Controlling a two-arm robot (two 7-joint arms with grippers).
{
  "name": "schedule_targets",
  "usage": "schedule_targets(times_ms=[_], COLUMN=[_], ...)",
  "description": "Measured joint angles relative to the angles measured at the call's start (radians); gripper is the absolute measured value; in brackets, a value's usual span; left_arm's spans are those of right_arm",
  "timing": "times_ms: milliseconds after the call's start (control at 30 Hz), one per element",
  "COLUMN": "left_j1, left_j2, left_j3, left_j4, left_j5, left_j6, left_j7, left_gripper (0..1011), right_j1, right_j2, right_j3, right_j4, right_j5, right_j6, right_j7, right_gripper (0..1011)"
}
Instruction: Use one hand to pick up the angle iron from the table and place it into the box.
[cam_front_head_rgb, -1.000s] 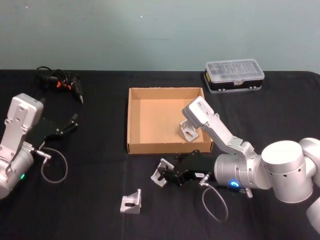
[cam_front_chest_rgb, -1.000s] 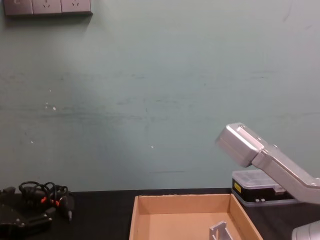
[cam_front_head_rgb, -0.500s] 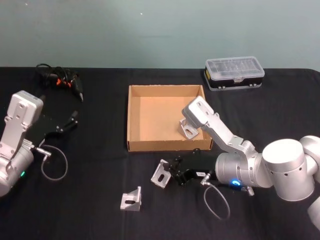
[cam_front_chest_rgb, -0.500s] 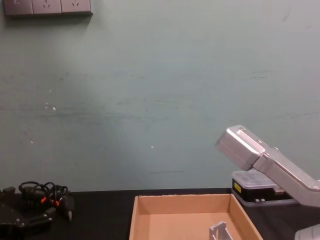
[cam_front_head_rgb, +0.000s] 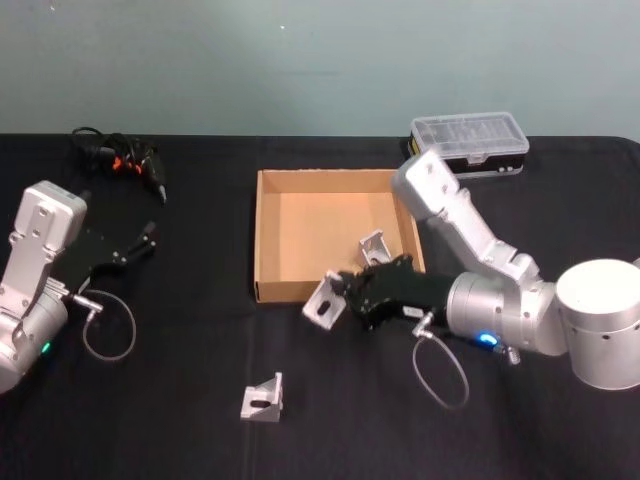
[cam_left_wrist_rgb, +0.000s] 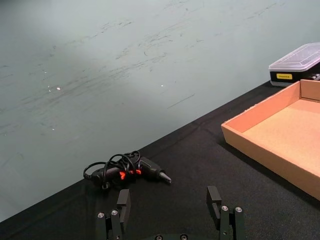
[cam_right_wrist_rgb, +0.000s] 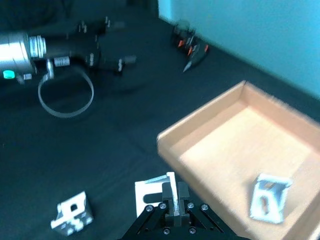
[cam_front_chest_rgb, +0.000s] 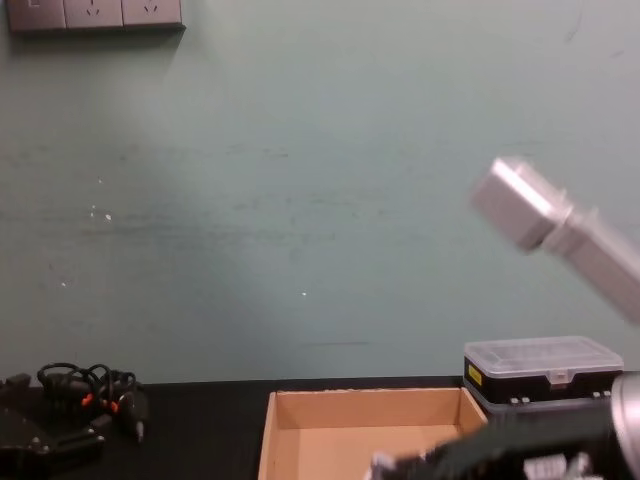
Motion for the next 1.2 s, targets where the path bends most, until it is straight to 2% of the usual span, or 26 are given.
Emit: schedule_targets(times_ms=[167, 367, 533, 733, 867, 900, 967, 1200], left_j1=[0.0, 0.0, 0.0, 0.0, 0.0, 0.0, 0.0, 0.0], left_j2=[0.0, 0.0, 0.0, 0.0, 0.0, 0.0, 0.0, 0.0], left_j3=[0.0, 0.0, 0.0, 0.0, 0.0, 0.0, 0.0, 0.0], left_j4=[0.0, 0.0, 0.0, 0.0, 0.0, 0.0, 0.0, 0.0], left_j5=[0.0, 0.0, 0.0, 0.0, 0.0, 0.0, 0.0, 0.0], left_j6=[0.0, 0.0, 0.0, 0.0, 0.0, 0.0, 0.0, 0.0], left_j7=[0.0, 0.0, 0.0, 0.0, 0.0, 0.0, 0.0, 0.0], left_gripper=[1000, 1000, 1000, 1000, 1000, 1000, 1000, 1000], right_j1=[0.004, 0.043, 0.085, 0.144, 0.162, 0.179, 0.195, 0.229], right_j2=[0.008, -0.008, -0.037, -0.091, -0.11, -0.128, -0.145, -0.183], right_j3=[0.031, 0.039, 0.029, -0.001, -0.012, -0.022, -0.032, -0.051], right_j4=[-0.041, -0.016, 0.048, 0.17, 0.211, 0.253, 0.292, 0.377], right_j5=[0.001, -0.015, -0.038, -0.078, -0.091, -0.107, -0.121, -0.16], right_j6=[-0.019, -0.027, -0.037, -0.052, -0.058, -0.064, -0.069, -0.084], right_j7=[-0.022, -0.035, -0.038, -0.037, -0.034, -0.029, -0.027, -0.019], right_gripper=[61, 61, 61, 61, 61, 61, 61, 61])
